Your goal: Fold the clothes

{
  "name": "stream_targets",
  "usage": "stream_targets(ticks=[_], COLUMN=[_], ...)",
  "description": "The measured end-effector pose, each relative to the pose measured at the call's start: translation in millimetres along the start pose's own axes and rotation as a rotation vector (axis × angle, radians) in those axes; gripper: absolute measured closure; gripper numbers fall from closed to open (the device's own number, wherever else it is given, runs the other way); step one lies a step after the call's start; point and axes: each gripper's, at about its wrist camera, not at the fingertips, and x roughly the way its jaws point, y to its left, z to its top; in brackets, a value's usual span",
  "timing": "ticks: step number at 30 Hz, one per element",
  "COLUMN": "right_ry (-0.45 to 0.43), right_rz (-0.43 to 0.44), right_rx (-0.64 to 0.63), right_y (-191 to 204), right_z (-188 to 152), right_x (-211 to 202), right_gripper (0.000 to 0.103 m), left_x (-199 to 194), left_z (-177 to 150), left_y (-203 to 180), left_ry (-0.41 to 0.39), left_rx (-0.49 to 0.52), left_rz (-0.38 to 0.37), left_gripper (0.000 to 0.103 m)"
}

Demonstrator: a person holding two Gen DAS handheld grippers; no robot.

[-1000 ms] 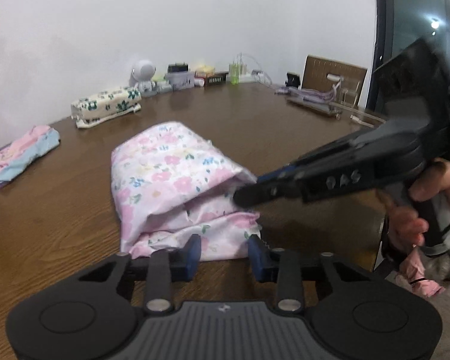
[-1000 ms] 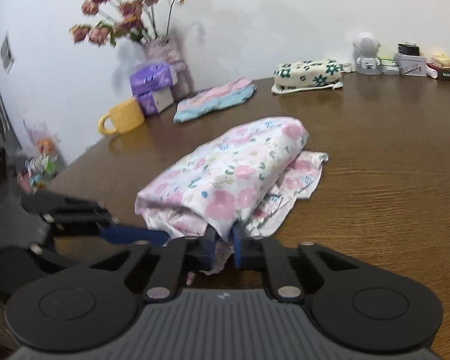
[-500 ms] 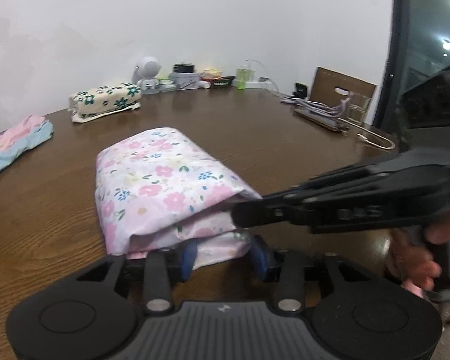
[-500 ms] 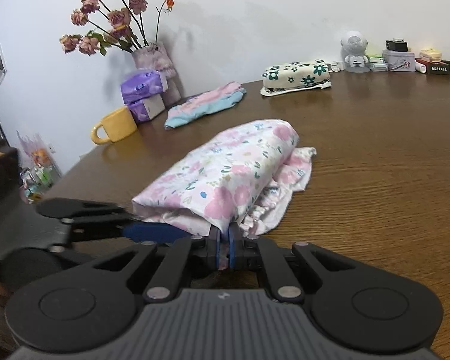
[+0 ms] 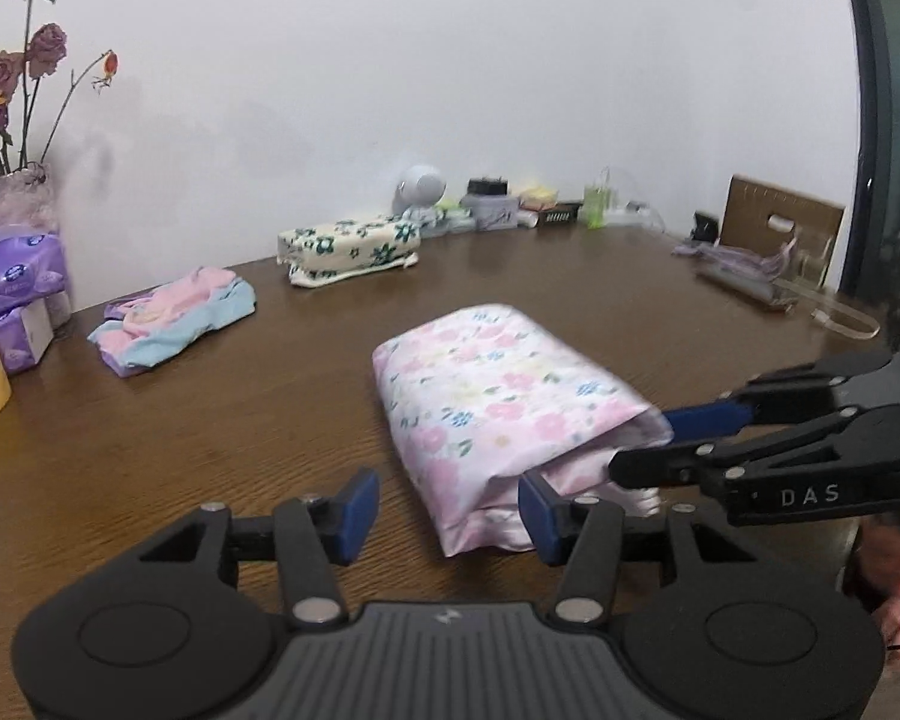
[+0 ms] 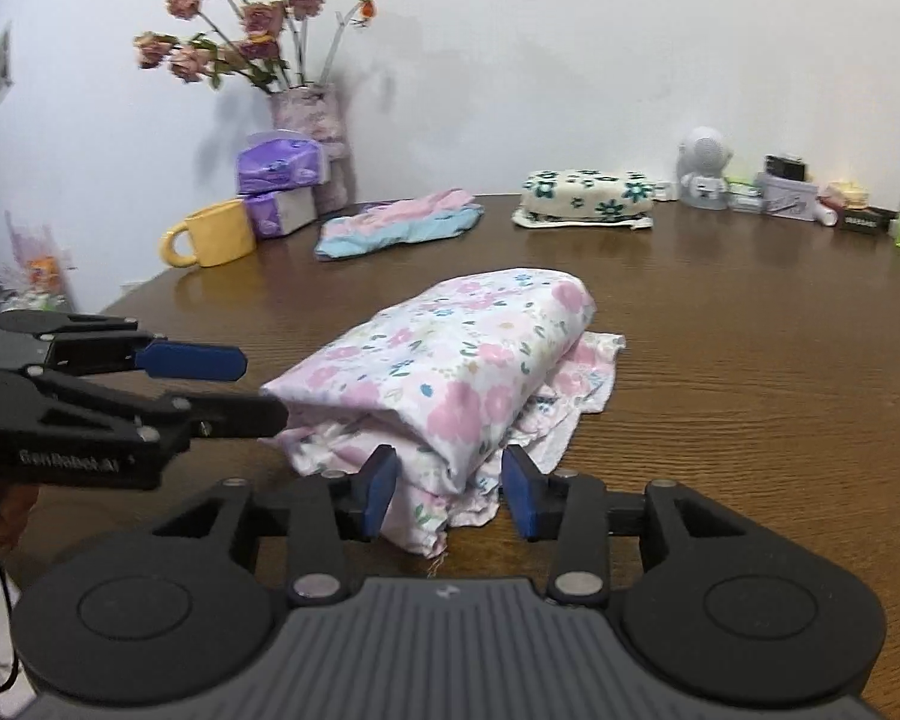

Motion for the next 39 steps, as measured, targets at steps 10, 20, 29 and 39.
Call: stream_targets(ticks=[10, 20, 29, 39], right_ry=[0.006, -0.006, 0.009, 0.025], right_rz=[-0.003, -0.004, 0.101, 0.136], right_rx=[0.043, 0.035, 0.102, 0.365], right_y=[-6.2, -3.6, -21.9, -57.5], right_z=[-4.9, -4.6, 2.0, 21.1], right_x=[3.1, -0.4, -17.0, 15.1], right_gripper=[0.097, 0.093, 0.055, 0.059], left_x=[12.9, 12.0, -10.5, 28.1], left_z=[-4.0, -7.7, -6.6, 24.2], left_y=[13.6, 15.5, 25.6, 53.3], left_ry=[0.014, 0.030, 0.000, 0.046], left_rx=[-0.097, -0.127, -0.205, -0.451], left_rz=[-0.018, -0.021, -0.152, -0.205], left_gripper=[0.093, 0.083, 0.034, 0.023])
